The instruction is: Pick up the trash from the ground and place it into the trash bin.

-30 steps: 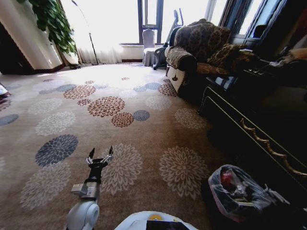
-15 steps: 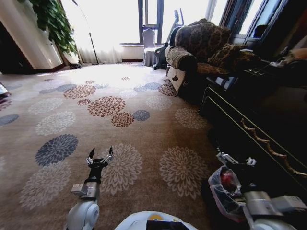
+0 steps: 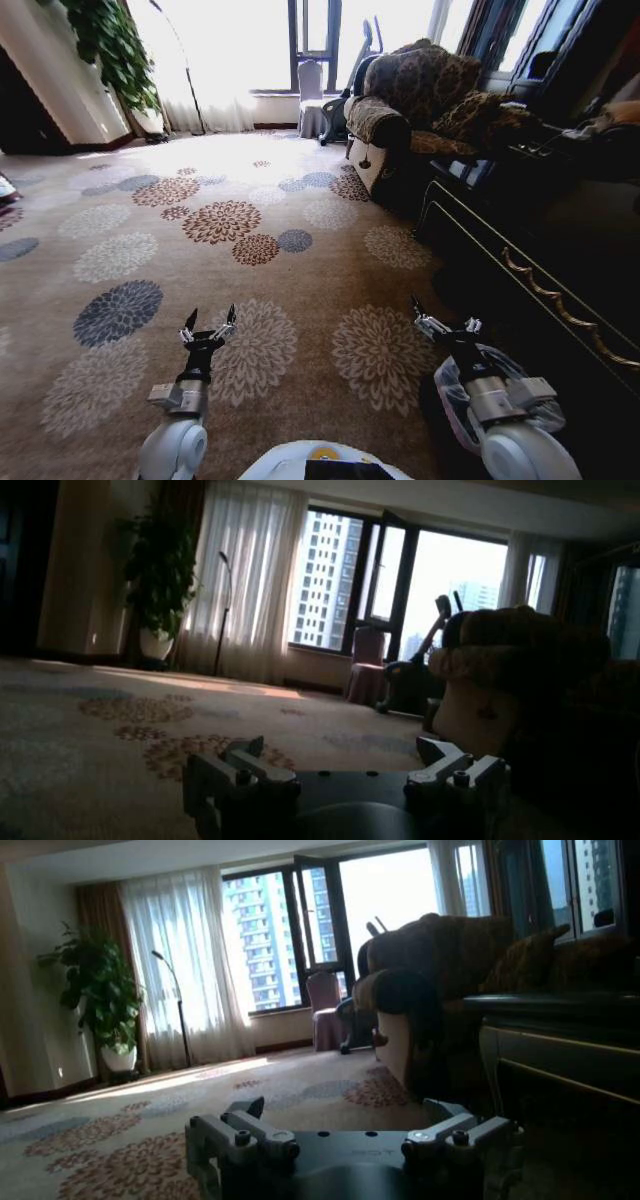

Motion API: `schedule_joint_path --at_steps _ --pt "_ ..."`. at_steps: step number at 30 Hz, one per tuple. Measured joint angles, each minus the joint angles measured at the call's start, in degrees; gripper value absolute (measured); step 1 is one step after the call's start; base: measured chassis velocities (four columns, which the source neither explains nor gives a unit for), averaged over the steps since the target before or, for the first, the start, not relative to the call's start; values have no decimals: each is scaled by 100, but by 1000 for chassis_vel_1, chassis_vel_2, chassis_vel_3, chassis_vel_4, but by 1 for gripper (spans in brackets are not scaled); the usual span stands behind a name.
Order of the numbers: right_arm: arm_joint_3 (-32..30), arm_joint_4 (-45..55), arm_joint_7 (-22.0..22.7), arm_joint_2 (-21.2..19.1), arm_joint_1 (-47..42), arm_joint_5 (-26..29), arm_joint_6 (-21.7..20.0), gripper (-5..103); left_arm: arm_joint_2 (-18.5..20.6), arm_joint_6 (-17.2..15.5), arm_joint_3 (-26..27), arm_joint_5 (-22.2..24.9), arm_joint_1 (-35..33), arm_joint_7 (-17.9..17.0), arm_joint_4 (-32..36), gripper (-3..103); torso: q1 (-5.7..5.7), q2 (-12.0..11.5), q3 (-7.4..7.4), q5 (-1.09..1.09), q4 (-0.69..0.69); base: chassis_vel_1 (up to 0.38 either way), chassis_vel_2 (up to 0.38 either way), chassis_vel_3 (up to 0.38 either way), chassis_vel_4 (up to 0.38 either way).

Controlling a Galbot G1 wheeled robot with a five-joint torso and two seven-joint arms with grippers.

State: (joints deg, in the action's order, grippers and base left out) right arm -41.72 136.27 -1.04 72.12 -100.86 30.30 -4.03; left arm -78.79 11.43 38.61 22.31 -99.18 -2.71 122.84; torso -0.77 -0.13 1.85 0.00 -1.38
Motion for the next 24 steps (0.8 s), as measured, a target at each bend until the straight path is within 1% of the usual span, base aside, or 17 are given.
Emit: schedule_joint_path --at_steps 15,20,24 --pt "-28 -3 0 6 -18 5 0 100 0 0 0 0 1 0 0 100 0 0 0 0 0 0 0 0 0" --pt "-30 -3 0 7 -19 6 0 100 0 0 0 0 1 0 0 100 0 0 0 0 0 69 -69 -68 86" --pt "-31 -4 0 9 -21 7 0 100 0 0 0 0 1 0 0 100 -1 0 1 0 -1 160 -184 -164 167"
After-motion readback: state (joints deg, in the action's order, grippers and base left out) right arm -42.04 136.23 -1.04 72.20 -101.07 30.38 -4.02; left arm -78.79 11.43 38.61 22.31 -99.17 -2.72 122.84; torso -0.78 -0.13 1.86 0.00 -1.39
